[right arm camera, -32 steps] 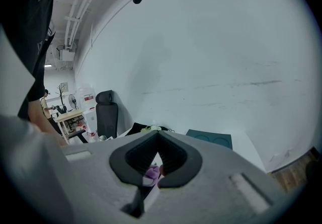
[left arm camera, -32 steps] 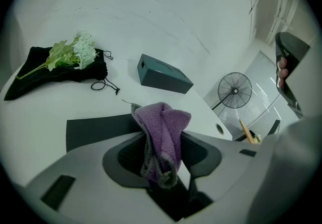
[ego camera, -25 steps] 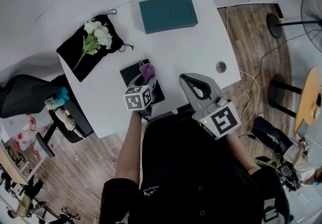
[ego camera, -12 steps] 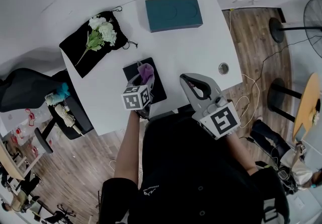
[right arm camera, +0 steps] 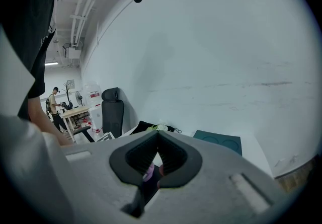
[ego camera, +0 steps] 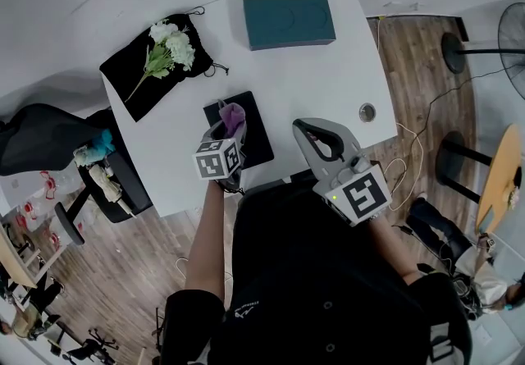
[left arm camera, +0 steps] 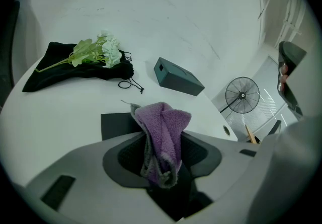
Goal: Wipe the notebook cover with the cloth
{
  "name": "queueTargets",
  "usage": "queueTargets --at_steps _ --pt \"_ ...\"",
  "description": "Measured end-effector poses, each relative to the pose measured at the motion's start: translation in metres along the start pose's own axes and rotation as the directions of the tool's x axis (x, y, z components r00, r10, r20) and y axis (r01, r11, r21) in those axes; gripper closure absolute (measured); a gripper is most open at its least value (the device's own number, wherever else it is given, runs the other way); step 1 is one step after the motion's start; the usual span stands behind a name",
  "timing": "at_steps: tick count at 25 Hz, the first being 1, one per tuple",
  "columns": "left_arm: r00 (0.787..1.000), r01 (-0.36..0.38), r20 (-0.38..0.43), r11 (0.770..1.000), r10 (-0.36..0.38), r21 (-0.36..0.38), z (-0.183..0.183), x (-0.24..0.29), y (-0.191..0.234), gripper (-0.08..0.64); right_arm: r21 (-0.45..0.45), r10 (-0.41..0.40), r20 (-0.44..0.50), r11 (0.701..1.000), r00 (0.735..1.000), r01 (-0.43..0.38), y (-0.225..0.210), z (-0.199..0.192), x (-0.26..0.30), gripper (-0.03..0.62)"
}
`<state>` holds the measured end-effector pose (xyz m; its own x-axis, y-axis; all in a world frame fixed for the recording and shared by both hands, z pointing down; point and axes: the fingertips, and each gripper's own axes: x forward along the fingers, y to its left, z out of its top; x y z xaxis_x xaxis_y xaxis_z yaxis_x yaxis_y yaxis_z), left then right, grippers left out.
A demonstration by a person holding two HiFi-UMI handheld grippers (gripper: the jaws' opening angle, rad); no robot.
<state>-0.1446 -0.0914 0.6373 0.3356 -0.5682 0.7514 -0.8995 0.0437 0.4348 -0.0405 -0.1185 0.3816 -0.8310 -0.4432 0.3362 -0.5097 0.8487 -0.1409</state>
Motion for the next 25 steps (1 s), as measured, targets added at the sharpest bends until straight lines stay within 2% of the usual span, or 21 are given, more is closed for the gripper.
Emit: queueTargets --at_steps 2,5,7,9,13,17,18,21,24,25 --pt "1.000 -0.008 0.005 1.000 0.008 -0.010 0.000 -0.003 0.004 0.377 -0.007 0.010 0.009 1.000 1.000 -0.010 0.002 0.002 0.002 0.587" --pt "1.000 -0.020 0.011 1.000 0.021 -0.019 -0.001 -0.007 0.009 0.376 -0.011 0.015 -0.043 1.000 0.999 -0.016 0.004 -0.005 0.001 0.588" --pt "0.999 -0.029 0.014 0.999 0.029 -0.023 -0.002 -0.010 0.013 0.376 -0.019 0.034 -0.015 0.999 0.999 -0.034 0.007 -0.001 0.002 0.588" --pt "0.999 -0.037 0.017 0.999 0.037 -0.028 -0.002 -0.012 0.017 0.376 -0.020 0.043 -0.023 0.999 0.999 -0.043 0.009 -0.002 0.003 0.587" --pt "0.998 -0.059 0.023 0.997 0.060 -0.040 -0.004 -0.019 0.027 0.376 -0.032 0.060 0.055 0.998 0.997 -0.058 0.012 0.012 0.008 0.586" --pt "0.996 -0.085 0.029 0.995 0.086 -0.054 -0.006 -0.027 0.036 0.377 -0.037 0.051 -0.056 0.998 0.997 -0.053 0.012 -0.001 0.006 0.588" --pt "0.995 -0.091 0.031 0.994 0.093 -0.058 -0.007 -0.029 0.038 0.377 -0.038 0.052 -0.058 0.998 0.997 -0.054 0.013 0.000 0.006 0.588" --pt "0.993 -0.106 0.035 0.992 0.109 -0.066 -0.009 -0.034 0.045 0.377 -0.043 0.083 0.028 0.996 0.996 -0.082 0.019 0.011 0.010 0.587" --pt "0.992 -0.119 0.038 0.990 0.121 -0.070 -0.011 -0.037 0.048 0.377 -0.043 0.079 -0.041 0.996 0.996 -0.081 0.019 0.000 0.007 0.588" --pt "0.991 -0.122 0.039 0.990 0.125 -0.070 -0.012 -0.038 0.049 0.377 -0.046 0.084 -0.026 0.995 0.996 -0.086 0.021 0.002 0.007 0.586"
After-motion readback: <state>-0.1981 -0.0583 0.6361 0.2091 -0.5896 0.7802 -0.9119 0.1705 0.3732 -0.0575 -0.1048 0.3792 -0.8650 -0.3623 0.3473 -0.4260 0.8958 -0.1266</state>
